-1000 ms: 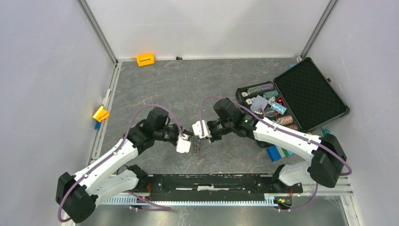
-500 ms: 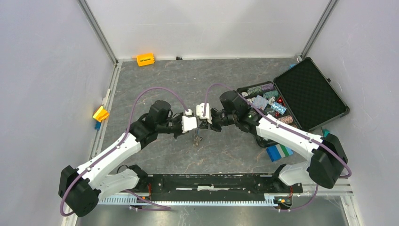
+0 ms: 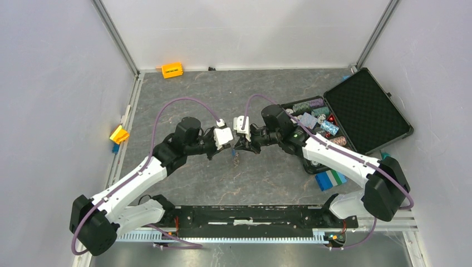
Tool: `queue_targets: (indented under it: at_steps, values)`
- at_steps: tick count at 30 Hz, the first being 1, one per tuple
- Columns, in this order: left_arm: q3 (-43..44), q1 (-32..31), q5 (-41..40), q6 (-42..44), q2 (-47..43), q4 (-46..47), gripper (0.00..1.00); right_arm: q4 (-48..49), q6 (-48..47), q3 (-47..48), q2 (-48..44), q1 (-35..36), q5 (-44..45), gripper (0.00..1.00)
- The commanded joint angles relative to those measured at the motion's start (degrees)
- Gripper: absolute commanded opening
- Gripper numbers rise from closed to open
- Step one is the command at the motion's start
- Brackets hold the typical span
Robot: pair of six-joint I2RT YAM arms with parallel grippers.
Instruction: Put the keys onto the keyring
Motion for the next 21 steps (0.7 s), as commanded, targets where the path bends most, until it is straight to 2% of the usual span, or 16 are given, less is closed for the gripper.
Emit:
queue_targets:
  at_steps: [1,10,14,21]
  values:
    - [0.00,-0.31,-1.64,-3.25,-0.10,4.93,0.02,2.31,2.08,0.23,0.65,0.17,0.83,0.00]
    - [-1.27,-0.84,-3.92,-4.26,-0.40,7.16,0.02,4.68,5.59,-0.52,0.81,-0.98,1.44,0.00]
    - [-2.38,-0.78,-5.51,-5.19,-1.11,9.95,0.02,7.73,6.58,-3.13,-0.41,-3.03,-1.65,0.00]
    - [-2.32,-0.40,-5.64,-5.89,-0.99,11.08,0.02,7.13,0.84,-5.70,-3.96,-3.96,-3.98,0.00]
